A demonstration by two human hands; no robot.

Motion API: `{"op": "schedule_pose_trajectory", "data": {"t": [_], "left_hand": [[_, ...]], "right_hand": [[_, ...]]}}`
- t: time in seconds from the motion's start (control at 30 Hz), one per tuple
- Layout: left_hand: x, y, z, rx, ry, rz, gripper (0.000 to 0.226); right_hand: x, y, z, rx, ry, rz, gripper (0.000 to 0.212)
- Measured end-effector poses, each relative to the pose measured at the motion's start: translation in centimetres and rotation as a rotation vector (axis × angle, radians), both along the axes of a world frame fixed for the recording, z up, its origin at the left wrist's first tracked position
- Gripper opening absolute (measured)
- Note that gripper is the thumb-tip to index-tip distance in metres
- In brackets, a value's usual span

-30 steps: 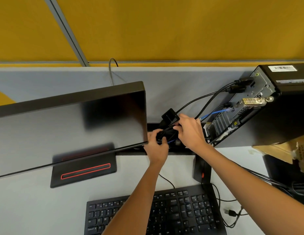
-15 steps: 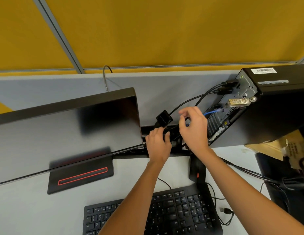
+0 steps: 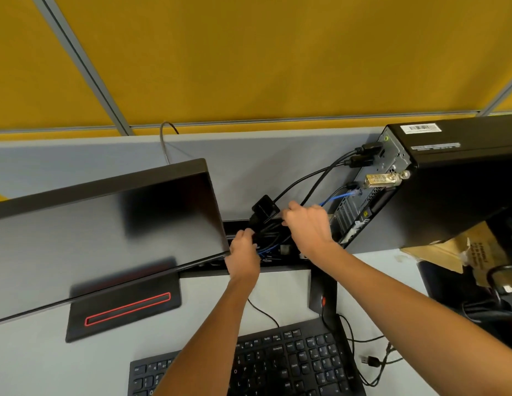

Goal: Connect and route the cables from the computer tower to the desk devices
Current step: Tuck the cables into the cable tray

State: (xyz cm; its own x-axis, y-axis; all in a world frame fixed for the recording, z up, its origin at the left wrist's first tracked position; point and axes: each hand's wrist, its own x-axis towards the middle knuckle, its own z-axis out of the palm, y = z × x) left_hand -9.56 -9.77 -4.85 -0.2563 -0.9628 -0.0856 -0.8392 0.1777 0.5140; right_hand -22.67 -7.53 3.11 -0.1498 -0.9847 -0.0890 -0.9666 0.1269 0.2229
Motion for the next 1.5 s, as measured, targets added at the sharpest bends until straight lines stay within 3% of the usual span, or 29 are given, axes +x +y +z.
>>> {"op": "schedule_pose_trajectory", "data": {"t": [0.07,0.27,0.37,0.57,0.63,0.7,0.8,0.87,0.97,1.1,1.17,1.37,1.5], "left_hand": [[-0.1,-0.4,-0.7,0.039,-0.012,0.012,0.035],[-2.4,-1.8,-2.2,0.2,0.007,-0.153,0.042],[-3.4,-2.4,-3.1,0.168,-0.111,-0.336,0.047],[-4.4,-3.1,-3.5,-0.006,-0.265,-0.474,0.027],[-4.4,-3.1,-3.7,0.056,-0.219,-0.452,0.028],[-3.9,-3.3,-3.1,0.175,-0.107,-0.407,0.028],[-2.5,-3.5,-2.6,0.274,0.14,-0.341,0.034],[-1.7,-2.6,-2.7,0.272,0.252,-0.292,0.045],[-0.6,-0.4,-3.2,0.239,0.166,-0.198,0.054],[1.7,1.2,-4.0,-0.023,0.032,-0.11,0.031],[2.6,1.4,-3.8,-0.053,0.061,-0.022,0.021],[4.6,0.4,-4.2,0.095,0.019,0.055,0.021],[4.3,-1.3,-4.3,0.309,0.038,0.132,0.026]], "right_hand": [[0.2,0.2,0.5,0.015,0.017,0.036,0.026],[-0.5,-1.8,1.1,0.17,0.079,0.061,0.019],[-1.5,-1.5,0.2,0.275,0.135,0.16,0.02],[-2.4,-2.8,-0.2,0.312,0.147,0.217,0.025],[-2.6,-2.0,-0.2,0.24,-0.048,0.221,0.031],[-3.0,-0.1,-0.4,0.145,-0.425,0.228,0.042],[-4.1,3.4,-2.3,-0.071,-0.769,0.151,0.035],[-4.6,5.0,-4.2,-0.122,-0.74,0.066,0.03],[-4.2,6.0,-6.1,-0.007,-0.623,0.055,0.029],[-2.2,6.1,-7.7,0.037,-0.58,0.159,0.039],[-1.0,5.7,-8.4,0.025,-0.589,0.185,0.045],[2.9,3.4,-9.4,0.114,-0.564,0.13,0.061],[4.6,1.5,-9.7,0.243,-0.381,0.004,0.045]]}}
